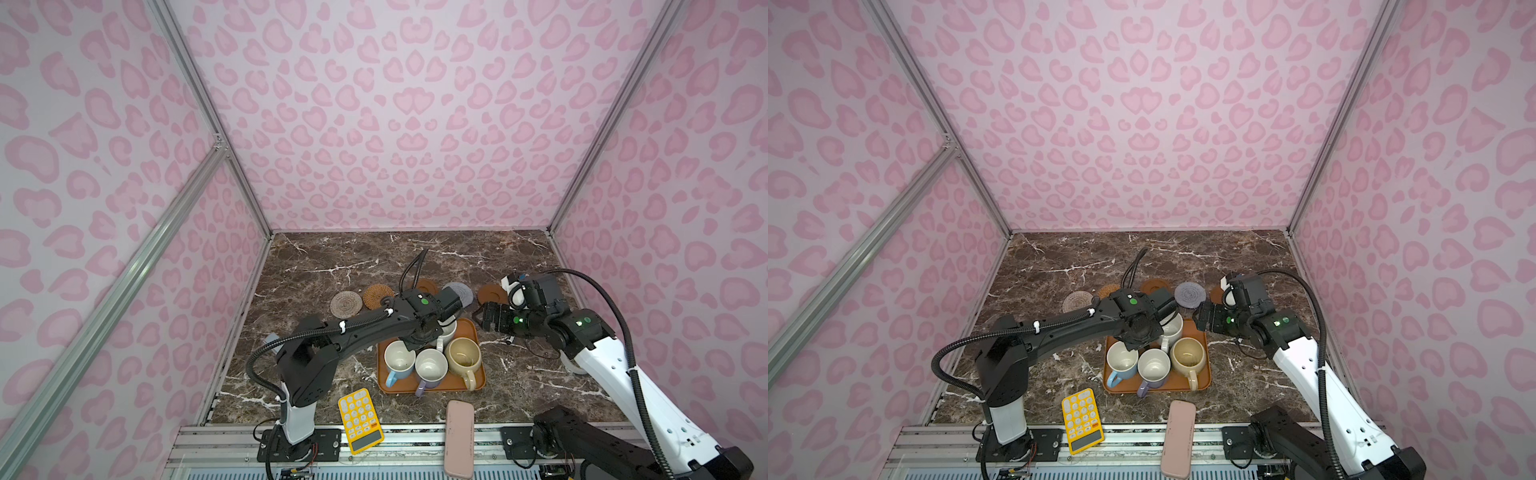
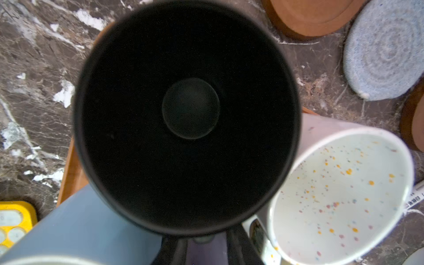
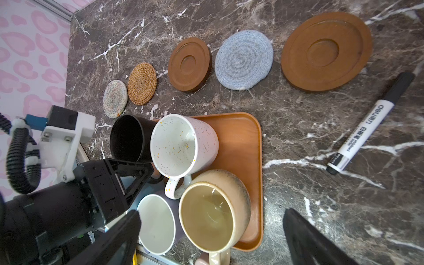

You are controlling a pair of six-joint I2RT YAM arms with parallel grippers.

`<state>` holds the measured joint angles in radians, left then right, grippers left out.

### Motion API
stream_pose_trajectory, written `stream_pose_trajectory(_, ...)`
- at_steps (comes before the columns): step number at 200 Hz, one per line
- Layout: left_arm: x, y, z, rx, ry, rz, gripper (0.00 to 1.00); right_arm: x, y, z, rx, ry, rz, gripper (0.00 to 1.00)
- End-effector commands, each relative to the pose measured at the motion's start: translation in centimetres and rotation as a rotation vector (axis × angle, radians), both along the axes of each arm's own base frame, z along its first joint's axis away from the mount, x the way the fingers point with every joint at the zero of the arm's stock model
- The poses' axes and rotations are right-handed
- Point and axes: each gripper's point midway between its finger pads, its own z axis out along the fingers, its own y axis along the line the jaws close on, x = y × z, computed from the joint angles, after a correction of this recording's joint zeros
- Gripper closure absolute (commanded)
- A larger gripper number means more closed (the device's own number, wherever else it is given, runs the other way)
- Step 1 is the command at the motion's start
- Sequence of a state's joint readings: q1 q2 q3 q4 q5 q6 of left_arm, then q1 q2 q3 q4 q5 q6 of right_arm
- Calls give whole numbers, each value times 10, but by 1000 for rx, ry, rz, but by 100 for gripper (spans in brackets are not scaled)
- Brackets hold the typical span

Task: Place cups on coasters
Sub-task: Pick up the cup from the tray.

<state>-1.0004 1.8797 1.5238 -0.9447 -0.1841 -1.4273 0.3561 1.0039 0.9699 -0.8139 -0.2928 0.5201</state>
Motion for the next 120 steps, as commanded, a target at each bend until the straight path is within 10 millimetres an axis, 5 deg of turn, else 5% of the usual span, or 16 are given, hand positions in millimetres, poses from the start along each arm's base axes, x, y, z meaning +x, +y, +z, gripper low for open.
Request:
stream_pose_trajectory(1,1,6,-3,33,-3,8,69,-2,0,-4,-5,8,11,1)
stream_pose_trajectory(120,0,8,-16,50,14,6,77,1,1,-9,3,7,3,1)
